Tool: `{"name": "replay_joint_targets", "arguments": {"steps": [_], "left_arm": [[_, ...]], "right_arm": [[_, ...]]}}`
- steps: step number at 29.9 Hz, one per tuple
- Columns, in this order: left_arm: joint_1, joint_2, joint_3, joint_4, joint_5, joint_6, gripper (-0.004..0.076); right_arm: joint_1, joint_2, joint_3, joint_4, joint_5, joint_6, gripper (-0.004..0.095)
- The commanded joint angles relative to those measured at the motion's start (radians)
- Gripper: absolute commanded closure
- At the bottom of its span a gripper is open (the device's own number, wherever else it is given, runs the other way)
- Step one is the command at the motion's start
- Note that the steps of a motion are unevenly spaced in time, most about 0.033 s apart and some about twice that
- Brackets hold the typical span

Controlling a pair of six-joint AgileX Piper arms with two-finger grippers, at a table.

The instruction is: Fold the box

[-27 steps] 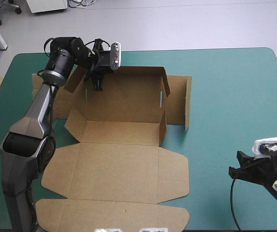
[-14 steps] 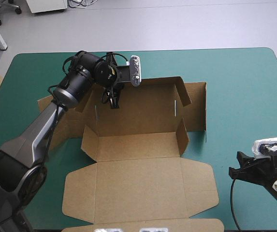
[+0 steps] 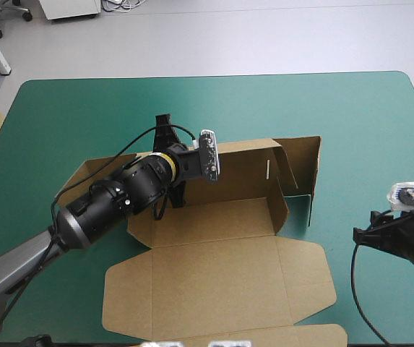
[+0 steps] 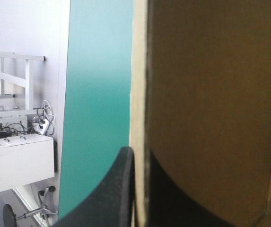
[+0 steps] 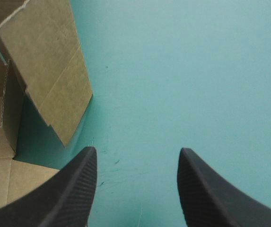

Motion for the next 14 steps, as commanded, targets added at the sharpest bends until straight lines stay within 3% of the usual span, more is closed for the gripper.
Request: {"name": "replay_joint_targets", "arguments": {"steps": [1,9,14], "left_arm": [[-0.052,-0.060,0.031,0.085,-0.033,-0.109,0.0734],[-0.107,-0.063,0.098,0.232,-0.067,-0.278,0.0734],[-0.107,-0.059,0.105,0.256,-0.045,-0.276,0.0734]], "right_arm": [[-0.005,0.089,-0.096,-0.003,-0.049,-0.011,0.0412],[-0.005,0.301,-0.298,-0.018,-0.055,-0.019,0.0412],[-0.005,0.430,-0.486,-0.018,-0.030,-0.065,0.0412]]}}
